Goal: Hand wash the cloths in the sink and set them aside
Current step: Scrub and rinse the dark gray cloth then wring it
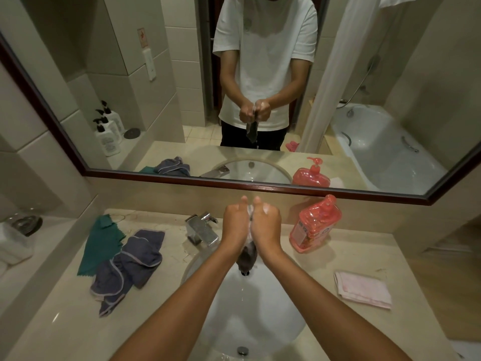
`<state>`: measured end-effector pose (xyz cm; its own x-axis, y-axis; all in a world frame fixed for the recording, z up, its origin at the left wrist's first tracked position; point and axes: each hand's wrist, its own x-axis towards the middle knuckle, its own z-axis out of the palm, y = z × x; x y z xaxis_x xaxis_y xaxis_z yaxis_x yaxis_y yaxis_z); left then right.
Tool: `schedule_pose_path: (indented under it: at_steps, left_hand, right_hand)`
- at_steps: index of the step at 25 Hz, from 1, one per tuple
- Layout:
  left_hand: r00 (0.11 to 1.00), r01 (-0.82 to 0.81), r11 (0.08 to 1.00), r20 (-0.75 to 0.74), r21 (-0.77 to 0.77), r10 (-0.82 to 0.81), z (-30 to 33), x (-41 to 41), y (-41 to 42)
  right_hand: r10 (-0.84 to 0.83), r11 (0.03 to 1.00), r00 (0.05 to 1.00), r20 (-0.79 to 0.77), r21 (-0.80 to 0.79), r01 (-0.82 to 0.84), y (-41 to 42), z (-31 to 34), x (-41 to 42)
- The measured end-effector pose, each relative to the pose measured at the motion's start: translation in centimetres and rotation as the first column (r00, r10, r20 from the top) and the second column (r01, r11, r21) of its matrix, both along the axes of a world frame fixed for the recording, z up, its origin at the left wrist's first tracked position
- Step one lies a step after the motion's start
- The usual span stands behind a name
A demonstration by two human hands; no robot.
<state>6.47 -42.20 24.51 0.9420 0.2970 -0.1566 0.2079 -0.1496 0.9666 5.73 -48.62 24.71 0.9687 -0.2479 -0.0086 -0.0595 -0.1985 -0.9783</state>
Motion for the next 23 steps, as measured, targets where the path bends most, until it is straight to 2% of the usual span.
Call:
schedule_pose_path:
  at_steps: [3,6,9,12,15,17,20,23]
  left_hand:
    - [0.996,0.054,0.998,0.064,0.037,-0.056,-0.7,-1.4,-1.3]
    - [0.998,0.029,1.0,0.06,-0.01,-0.028,-0.6,-0.7,-0.7]
    - [0.998,-0.032,0.997,0.042,-0.077,0.036,-0.5,0.1,0.3]
    - [0.999,-0.046,0.998,-0.002,-0.042,0.046,-0.5,0.6,0.5]
    - [0.993,-0.021,1.0,-0.114,0.005,0.021,-0.7,0.7,0.6]
    - [0.988,0.019,0.997,-0.155,-0.073,-0.03,-0.9,0.9,0.8]
    - [0.989,0.017,0.942,-0.131,-0.334,-0.064,-0.6,0.2,0.6]
    - [0.985,0.13,0.901,-0.054,-0.414,-0.167,-1.1,-0.9,0.5]
  right_hand:
    - [-0.081,0.996,0.996,-0.024,0.025,0.081,-1.2,0.5,1.4]
    - [-0.051,0.998,0.994,-0.096,0.044,0.055,-1.2,-0.2,1.1]
    - [0.087,0.979,0.965,-0.247,0.198,-0.037,-1.5,-0.7,0.6]
    - [0.289,0.906,0.931,-0.225,0.378,-0.19,-1.6,-0.4,0.0]
    - [0.287,0.911,0.933,-0.217,0.362,-0.196,-1.8,0.0,-0.4]
    - [0.315,0.895,0.926,-0.209,0.391,-0.216,-2.2,0.1,-0.5]
    - [0.354,0.845,0.907,-0.229,0.494,-0.205,-3.1,0.3,-0.8]
    - [0.241,0.746,0.957,-0.165,0.661,-0.074,-3.9,0.3,-0.3]
